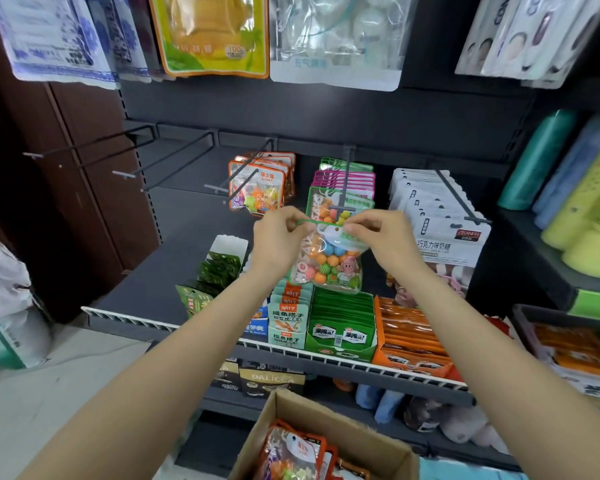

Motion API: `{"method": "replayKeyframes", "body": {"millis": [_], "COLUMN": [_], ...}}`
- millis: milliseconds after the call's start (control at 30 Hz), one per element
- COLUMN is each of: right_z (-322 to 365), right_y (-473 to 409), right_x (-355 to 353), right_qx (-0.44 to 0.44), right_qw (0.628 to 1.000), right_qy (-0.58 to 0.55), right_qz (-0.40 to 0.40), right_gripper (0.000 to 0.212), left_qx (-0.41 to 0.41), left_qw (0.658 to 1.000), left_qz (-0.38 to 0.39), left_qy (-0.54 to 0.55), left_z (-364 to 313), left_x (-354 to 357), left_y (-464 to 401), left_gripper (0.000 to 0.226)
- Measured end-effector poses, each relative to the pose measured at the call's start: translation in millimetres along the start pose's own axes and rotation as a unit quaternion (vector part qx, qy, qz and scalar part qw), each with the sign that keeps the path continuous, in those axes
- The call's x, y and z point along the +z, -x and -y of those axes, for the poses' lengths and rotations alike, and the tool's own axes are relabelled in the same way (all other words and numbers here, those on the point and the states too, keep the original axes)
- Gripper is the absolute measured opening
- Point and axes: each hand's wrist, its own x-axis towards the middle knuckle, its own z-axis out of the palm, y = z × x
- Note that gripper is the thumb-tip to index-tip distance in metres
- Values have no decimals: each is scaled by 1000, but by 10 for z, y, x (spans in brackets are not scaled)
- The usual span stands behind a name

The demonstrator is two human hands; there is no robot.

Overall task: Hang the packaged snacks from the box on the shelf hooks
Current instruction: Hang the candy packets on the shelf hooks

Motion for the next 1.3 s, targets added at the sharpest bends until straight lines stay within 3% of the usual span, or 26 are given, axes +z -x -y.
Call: {"method": "replayKeyframes", "body": {"millis": [167,600,833,1100,1300], "right_z": [-21,-62,-140,-163,-146], "right_y": [-65,-147,-333,-638,-607], "right_x": [1,42,99,173,134], "right_qx": [5,-21,-33,-10,-7], "right_qw": [999,991,971,934,936], "right_qy": [10,87,207,334,331], "right_qz": [-42,-98,-114,-124,-116], "right_gripper": [7,7,10,16,16], "left_qx": [-61,-55,-1,-2,14], "left_qw": [998,997,1000,998,996], "left_qz": [-1,3,-2,-1,-6], "left_qy": [31,53,-10,-67,-89], "left_z": [52,155,138,108,69], "left_x": [60,180,330,441,381], "left_y": [-105,-263,-556,-903,-824], "left_gripper": [12,11,13,15,15]}}
